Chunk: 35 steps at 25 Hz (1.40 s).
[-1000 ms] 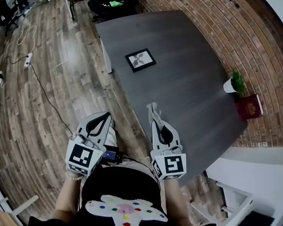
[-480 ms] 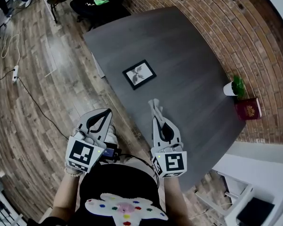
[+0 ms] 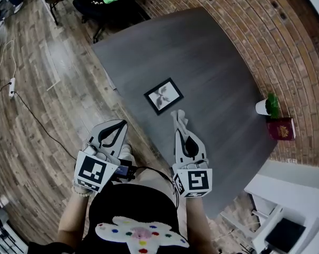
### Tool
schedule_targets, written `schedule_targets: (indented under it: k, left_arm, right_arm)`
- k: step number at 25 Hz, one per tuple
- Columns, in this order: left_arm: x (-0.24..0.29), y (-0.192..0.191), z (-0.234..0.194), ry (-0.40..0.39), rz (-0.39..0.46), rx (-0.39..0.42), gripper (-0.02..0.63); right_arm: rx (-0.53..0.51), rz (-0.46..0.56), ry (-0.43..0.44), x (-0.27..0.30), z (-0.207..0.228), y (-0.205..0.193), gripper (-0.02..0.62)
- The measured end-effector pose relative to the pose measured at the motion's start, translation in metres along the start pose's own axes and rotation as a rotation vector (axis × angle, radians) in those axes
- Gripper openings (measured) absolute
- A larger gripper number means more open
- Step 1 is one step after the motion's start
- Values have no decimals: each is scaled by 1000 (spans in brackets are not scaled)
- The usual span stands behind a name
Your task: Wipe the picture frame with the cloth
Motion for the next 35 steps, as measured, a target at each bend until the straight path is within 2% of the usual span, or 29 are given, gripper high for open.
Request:
schedule_targets:
  k: [11,22,35]
  left_arm:
    - [14,-11,-8,-19,-24,-27,11]
    - [21,-13,-5,53,-34,-58,11]
    - [42,-32,-5,103,-83,-100,11]
  right_arm:
    - [-28,-43,-18,23,15,-8,25]
    - [-7,-59,-15,38,45,-19,25]
    - [-18,-149,-35,80,97,-62,25]
Point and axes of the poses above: the fingertips, and each gripper's own axes: x forward along the fingers, z to its right, y out of its top, the point moved 1 cm from there along -x, backward along the fingers, and after that the axes turned 5 degrees about x, right-handed, at the moved point
